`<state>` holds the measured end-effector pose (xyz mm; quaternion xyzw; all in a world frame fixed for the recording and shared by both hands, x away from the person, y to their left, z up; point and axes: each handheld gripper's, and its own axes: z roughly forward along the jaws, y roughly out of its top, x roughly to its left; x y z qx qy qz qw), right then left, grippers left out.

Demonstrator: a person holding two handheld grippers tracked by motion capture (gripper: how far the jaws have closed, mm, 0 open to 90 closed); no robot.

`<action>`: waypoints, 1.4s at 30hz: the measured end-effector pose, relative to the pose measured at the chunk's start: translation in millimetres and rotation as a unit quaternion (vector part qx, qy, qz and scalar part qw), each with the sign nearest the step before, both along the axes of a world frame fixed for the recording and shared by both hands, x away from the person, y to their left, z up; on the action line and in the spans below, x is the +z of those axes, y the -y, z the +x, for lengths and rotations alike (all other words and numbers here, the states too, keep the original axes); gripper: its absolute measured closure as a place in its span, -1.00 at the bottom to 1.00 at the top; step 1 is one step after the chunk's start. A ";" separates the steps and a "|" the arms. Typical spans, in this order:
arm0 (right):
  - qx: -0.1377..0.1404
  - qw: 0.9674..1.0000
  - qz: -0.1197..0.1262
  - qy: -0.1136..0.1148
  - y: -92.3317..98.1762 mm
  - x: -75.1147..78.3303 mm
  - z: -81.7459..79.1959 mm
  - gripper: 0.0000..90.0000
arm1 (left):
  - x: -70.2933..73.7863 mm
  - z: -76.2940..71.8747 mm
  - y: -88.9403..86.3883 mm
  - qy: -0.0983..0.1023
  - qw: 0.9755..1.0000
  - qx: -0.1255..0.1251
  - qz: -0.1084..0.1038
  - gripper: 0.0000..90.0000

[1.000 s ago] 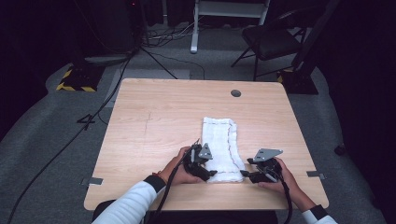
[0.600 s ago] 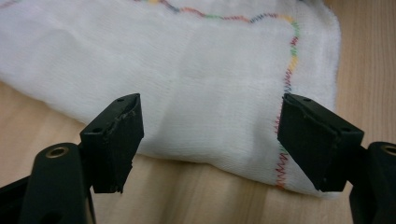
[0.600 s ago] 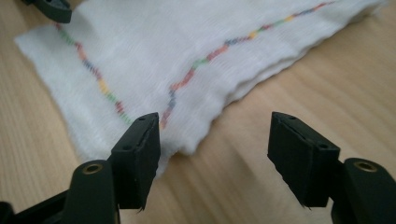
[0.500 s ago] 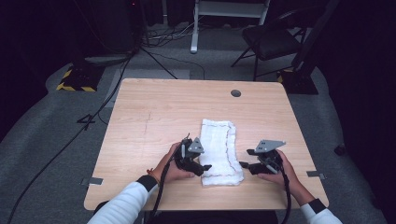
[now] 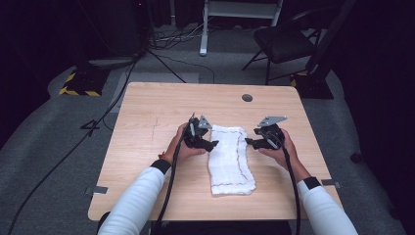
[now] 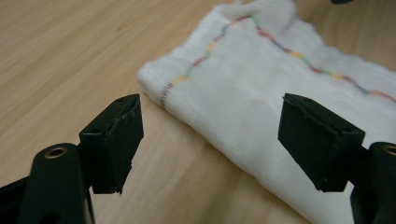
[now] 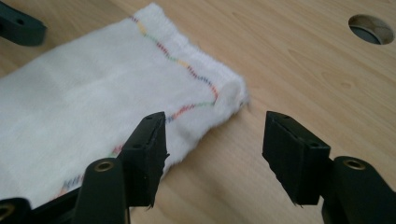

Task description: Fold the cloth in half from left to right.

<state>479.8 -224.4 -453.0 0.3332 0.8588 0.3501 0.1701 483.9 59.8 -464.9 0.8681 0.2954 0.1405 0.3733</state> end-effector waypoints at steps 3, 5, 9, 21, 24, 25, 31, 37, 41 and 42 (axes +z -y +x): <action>-0.007 1.000 -0.007 0.005 -10.1 -1.0 13.3 -0.07 | -4.3 15.8 4.9 0.000 1.000 0.021 0.007 -0.48; -0.009 1.000 -0.015 0.000 -16.6 -4.3 21.5 -0.06 | -9.5 24.1 8.2 0.000 0.999 0.037 0.010 -0.46; -0.016 0.999 -0.030 -0.007 -26.0 -14.3 34.3 -0.06 | -18.1 35.5 13.2 -0.012 0.999 0.047 0.019 -0.46; -0.029 0.997 -0.004 -0.065 -29.4 -34.2 56.4 -0.08 | -32.8 46.0 15.1 -0.052 0.997 0.052 0.003 -0.51; -0.021 0.997 0.001 -0.073 -29.7 -34.1 57.3 0.06 | -33.4 47.2 14.8 -0.052 0.998 0.046 0.001 -0.51; -0.012 0.997 0.001 -0.074 -30.1 -33.6 57.1 0.17 | -33.5 46.9 15.0 -0.053 0.998 0.044 0.001 -0.50; 0.003 0.997 -0.001 -0.078 -34.8 -31.6 52.9 0.55 | -29.5 44.2 15.5 -0.055 0.998 -0.003 0.003 0.06; 0.012 0.998 -0.015 -0.053 -39.5 -31.1 46.7 0.77 | -27.9 44.3 16.6 -0.068 0.997 -0.030 -0.005 0.63; 0.005 0.999 -0.020 -0.034 -40.6 -28.2 44.7 0.80 | -24.0 43.2 21.0 -0.049 0.998 -0.031 0.019 0.80; 0.004 0.999 -0.018 -0.027 -40.1 -26.1 44.7 0.81 | -22.2 43.3 21.4 -0.042 0.998 -0.030 0.020 0.81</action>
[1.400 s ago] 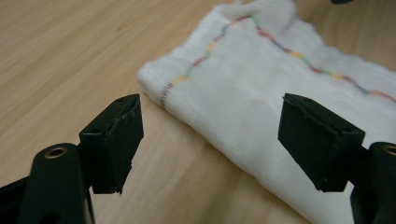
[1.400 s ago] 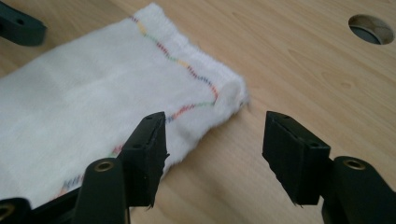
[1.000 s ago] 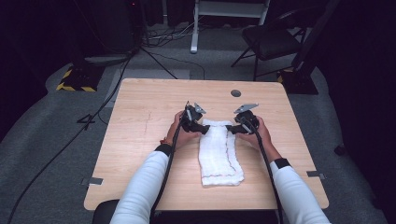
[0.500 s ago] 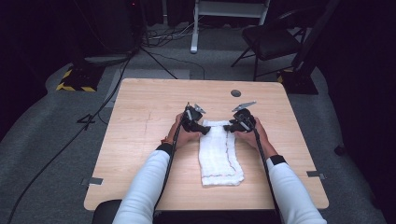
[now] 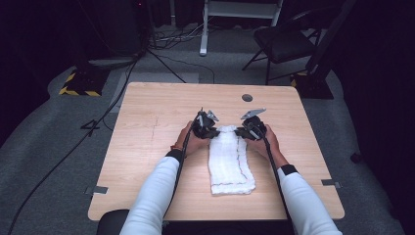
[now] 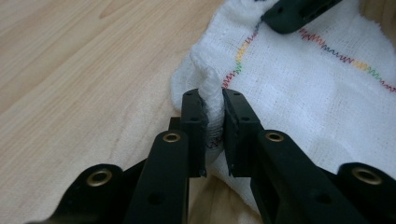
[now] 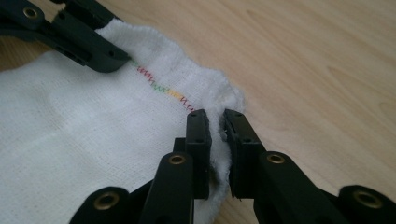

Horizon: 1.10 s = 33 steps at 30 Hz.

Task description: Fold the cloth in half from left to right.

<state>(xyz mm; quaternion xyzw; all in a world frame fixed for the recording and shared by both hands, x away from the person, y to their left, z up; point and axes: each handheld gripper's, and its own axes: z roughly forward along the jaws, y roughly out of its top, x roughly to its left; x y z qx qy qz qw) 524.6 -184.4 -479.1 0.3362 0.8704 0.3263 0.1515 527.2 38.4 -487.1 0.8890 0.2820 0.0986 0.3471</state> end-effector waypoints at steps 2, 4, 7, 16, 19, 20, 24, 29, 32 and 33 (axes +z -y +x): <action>-0.002 1.000 0.003 0.011 -0.2 5.3 -1.3 0.81 | 5.1 0.2 -0.5 0.010 1.000 0.003 -0.004 0.83; -0.002 1.000 0.003 0.026 -0.1 11.9 -2.7 0.82 | 12.0 0.1 -1.6 0.021 1.000 0.006 -0.007 0.83; -0.004 0.999 0.011 0.043 1.6 23.0 -4.5 0.82 | 24.6 -2.0 -3.4 0.040 0.999 0.006 -0.013 0.83; 0.005 0.996 0.030 0.089 8.9 54.4 -20.2 0.83 | 56.6 -16.8 -6.1 0.085 0.996 -0.017 -0.030 0.83; 0.019 0.995 0.039 0.093 13.7 58.8 -31.4 0.83 | 59.6 -27.7 -8.9 0.090 0.995 -0.038 -0.037 0.83; 0.019 0.995 0.039 0.093 13.7 58.8 -31.4 0.83 | 59.6 -27.7 -8.9 0.090 0.995 -0.038 -0.037 0.82; 0.052 0.993 0.056 0.090 23.2 56.0 -53.2 0.83 | 57.9 -43.0 -15.0 0.100 0.992 -0.062 -0.053 0.81; 0.083 0.991 0.064 0.083 30.4 50.5 -74.1 0.83 | 53.4 -68.0 -19.0 0.099 0.988 -0.101 -0.067 0.81; 0.100 0.990 0.068 0.079 33.9 50.7 -85.1 0.83 | 50.6 -81.5 -19.5 0.100 0.985 -0.131 -0.057 0.81; 0.105 0.989 0.066 0.079 34.4 51.2 -89.2 0.83 | 49.4 -86.5 -19.2 0.101 0.984 -0.135 -0.054 0.81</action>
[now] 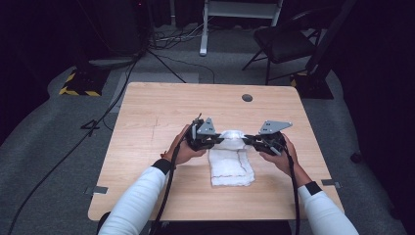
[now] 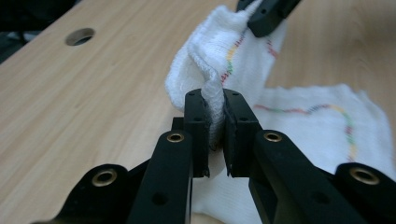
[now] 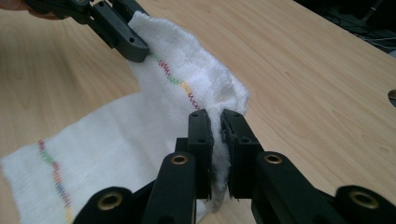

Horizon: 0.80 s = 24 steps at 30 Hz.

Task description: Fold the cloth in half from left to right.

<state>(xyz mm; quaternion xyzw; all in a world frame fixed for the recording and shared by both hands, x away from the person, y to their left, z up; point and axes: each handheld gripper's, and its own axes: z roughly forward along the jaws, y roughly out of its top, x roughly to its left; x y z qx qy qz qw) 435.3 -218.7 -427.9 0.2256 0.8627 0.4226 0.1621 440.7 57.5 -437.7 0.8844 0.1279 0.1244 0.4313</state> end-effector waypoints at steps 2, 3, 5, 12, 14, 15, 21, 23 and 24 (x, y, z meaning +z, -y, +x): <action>0.013 1.000 -0.003 -0.001 1.0 0.0 -8.6 0.83 | -2.0 -9.3 0.1 0.002 1.000 -0.014 0.008 0.81; 0.013 1.000 -0.003 -0.001 1.0 0.0 -8.6 0.83 | -2.0 -9.3 0.1 0.002 1.000 -0.014 0.008 0.80; 0.026 1.000 -0.011 0.000 2.3 -1.9 -21.4 0.83 | -6.6 -21.1 0.7 0.000 1.000 -0.024 0.018 0.77; 0.047 0.999 -0.022 -0.009 3.3 -9.6 -42.4 0.82 | -16.1 -38.9 0.4 -0.003 0.999 -0.040 0.036 0.75; 0.051 0.998 -0.026 -0.013 3.5 -12.9 -46.6 0.81 | -17.7 -42.4 -0.1 -0.006 0.998 -0.045 0.040 0.75; 0.051 0.998 -0.026 -0.013 3.5 -12.9 -46.6 0.81 | -17.7 -42.4 -0.1 -0.006 0.998 -0.045 0.040 0.74; 0.056 0.997 -0.040 -0.030 6.8 -29.3 -60.1 0.77 | -26.0 -53.2 -1.8 -0.011 0.997 -0.055 0.055 0.70; 0.055 0.997 -0.039 -0.032 9.4 -32.1 -63.6 0.76 | -27.4 -55.7 -2.4 -0.016 0.997 -0.055 0.056 0.66; 0.054 0.997 -0.040 -0.034 10.8 -33.3 -65.2 0.74 | -28.2 -57.6 -2.8 -0.018 0.997 -0.053 0.055 0.63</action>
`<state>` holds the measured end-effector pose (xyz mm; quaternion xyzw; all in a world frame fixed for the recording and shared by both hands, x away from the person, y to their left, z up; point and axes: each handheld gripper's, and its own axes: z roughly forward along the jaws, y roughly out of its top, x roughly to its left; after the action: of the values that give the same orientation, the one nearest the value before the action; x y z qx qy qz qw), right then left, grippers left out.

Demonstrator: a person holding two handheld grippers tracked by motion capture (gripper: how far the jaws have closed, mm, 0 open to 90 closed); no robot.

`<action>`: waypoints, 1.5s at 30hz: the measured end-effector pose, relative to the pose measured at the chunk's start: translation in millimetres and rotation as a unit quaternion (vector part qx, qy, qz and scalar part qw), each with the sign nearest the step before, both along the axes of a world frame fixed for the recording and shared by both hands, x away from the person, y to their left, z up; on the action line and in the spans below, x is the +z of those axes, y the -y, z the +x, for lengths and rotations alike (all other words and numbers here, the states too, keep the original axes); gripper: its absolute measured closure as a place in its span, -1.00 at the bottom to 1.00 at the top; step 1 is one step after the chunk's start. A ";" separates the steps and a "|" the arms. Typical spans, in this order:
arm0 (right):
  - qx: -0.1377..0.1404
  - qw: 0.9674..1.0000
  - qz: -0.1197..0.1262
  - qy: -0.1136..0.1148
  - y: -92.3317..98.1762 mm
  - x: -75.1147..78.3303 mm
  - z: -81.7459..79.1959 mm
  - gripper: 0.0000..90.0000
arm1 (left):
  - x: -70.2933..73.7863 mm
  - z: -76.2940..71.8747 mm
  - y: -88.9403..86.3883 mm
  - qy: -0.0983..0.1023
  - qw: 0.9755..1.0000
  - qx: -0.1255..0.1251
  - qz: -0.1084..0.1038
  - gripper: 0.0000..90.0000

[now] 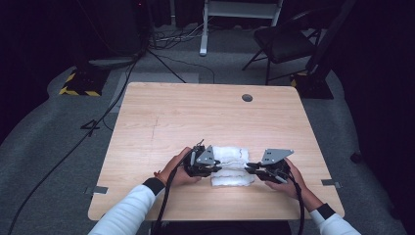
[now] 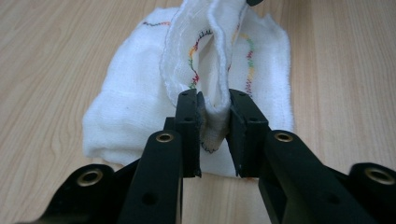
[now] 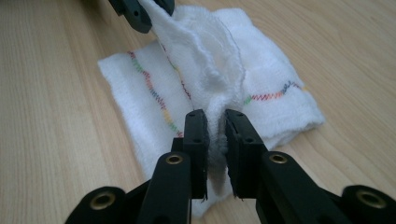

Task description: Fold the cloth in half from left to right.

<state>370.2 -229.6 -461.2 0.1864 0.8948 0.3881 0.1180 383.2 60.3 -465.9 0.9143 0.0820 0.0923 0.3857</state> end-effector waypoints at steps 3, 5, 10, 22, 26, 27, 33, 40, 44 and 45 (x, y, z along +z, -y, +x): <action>-0.006 1.000 0.003 -0.011 4.3 -5.3 -4.5 0.68 | -2.3 -4.1 -1.6 -0.009 1.000 0.005 -0.005 0.55; -0.009 1.000 -0.004 -0.009 6.4 -8.3 -8.5 0.60 | -3.4 -7.3 -2.5 -0.008 1.000 0.004 -0.002 0.49; -0.026 1.000 -0.003 -0.003 16.6 -4.3 -15.2 0.47 | -3.9 -16.2 -9.6 -0.014 1.000 0.021 -0.002 0.35; -0.069 0.997 0.007 0.024 12.2 9.4 1.4 0.26 | 5.5 -5.0 -17.1 -0.015 0.995 0.091 -0.027 -0.15; -0.079 0.997 -0.010 0.021 -1.9 3.8 16.5 0.23 | 6.7 15.3 -9.8 -0.008 0.993 0.116 -0.030 -0.20; -0.081 0.996 -0.012 0.018 -5.2 1.8 20.6 0.21 | 6.0 20.5 -7.0 -0.008 0.992 0.120 -0.030 -0.24; -0.060 0.998 -0.025 -0.014 -17.2 -7.0 25.3 0.04 | -6.0 30.0 10.0 -0.054 0.993 0.103 0.005 -0.42; -0.024 0.998 -0.053 -0.038 -15.0 -17.5 9.1 -0.13 | -14.5 4.7 11.3 -0.053 0.995 0.082 0.024 -0.48; -0.028 0.998 -0.054 -0.031 -11.0 -21.1 1.1 -0.11 | -21.8 -3.0 7.8 -0.065 0.994 0.087 0.031 -0.50; -0.028 0.998 -0.054 -0.031 -11.0 -21.1 1.1 -0.11 | -21.8 -3.0 7.8 -0.065 0.994 0.087 0.031 -0.50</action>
<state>371.2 -218.6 -482.3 0.2169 0.9121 0.3299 0.1104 380.2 52.5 -487.7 0.9195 0.1828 0.0686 0.3412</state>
